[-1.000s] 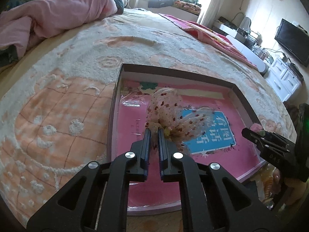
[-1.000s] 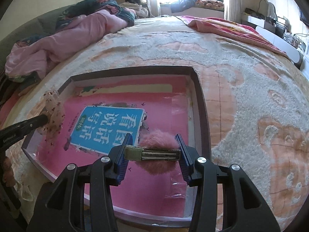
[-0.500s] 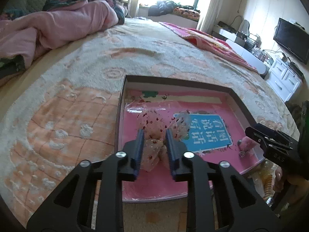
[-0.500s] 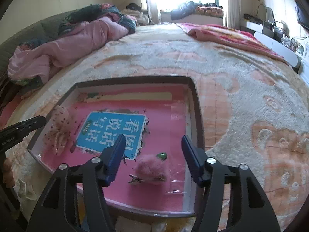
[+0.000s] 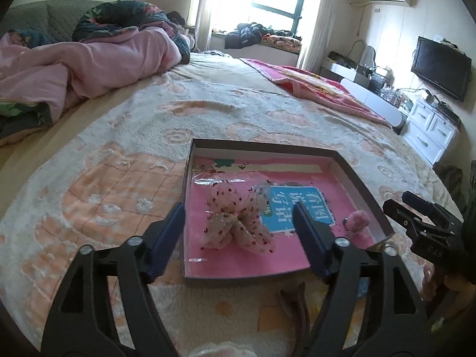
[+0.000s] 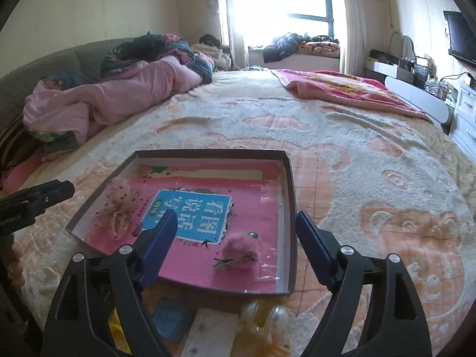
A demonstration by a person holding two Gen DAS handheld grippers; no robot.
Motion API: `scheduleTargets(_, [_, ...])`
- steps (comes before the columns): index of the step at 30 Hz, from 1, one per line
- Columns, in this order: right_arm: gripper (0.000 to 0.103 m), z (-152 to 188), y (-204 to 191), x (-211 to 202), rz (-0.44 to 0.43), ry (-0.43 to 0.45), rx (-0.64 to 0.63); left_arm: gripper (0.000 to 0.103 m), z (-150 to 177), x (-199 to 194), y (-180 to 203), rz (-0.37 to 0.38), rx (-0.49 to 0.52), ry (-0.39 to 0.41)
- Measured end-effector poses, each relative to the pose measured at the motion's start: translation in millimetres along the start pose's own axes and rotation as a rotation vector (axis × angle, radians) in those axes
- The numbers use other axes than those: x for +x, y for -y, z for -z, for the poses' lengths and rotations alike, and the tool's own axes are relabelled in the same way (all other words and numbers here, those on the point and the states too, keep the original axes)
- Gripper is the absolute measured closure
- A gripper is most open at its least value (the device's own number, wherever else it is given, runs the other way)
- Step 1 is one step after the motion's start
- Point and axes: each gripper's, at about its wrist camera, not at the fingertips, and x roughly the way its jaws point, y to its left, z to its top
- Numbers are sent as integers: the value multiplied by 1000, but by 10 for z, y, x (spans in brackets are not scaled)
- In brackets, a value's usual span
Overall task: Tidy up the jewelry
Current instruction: 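Withdraw both grippers from the tray, moving the left toward the brown hair claw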
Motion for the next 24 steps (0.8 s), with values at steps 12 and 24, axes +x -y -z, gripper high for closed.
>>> scheduleTargets(12, [13, 188, -125, -529, 36, 106, -30, 12, 218, -301, 42, 10, 24, 55])
scheduleTargets(24, [11, 518, -283, -819, 11, 104, -36, 12, 449, -501, 83, 22, 63, 67])
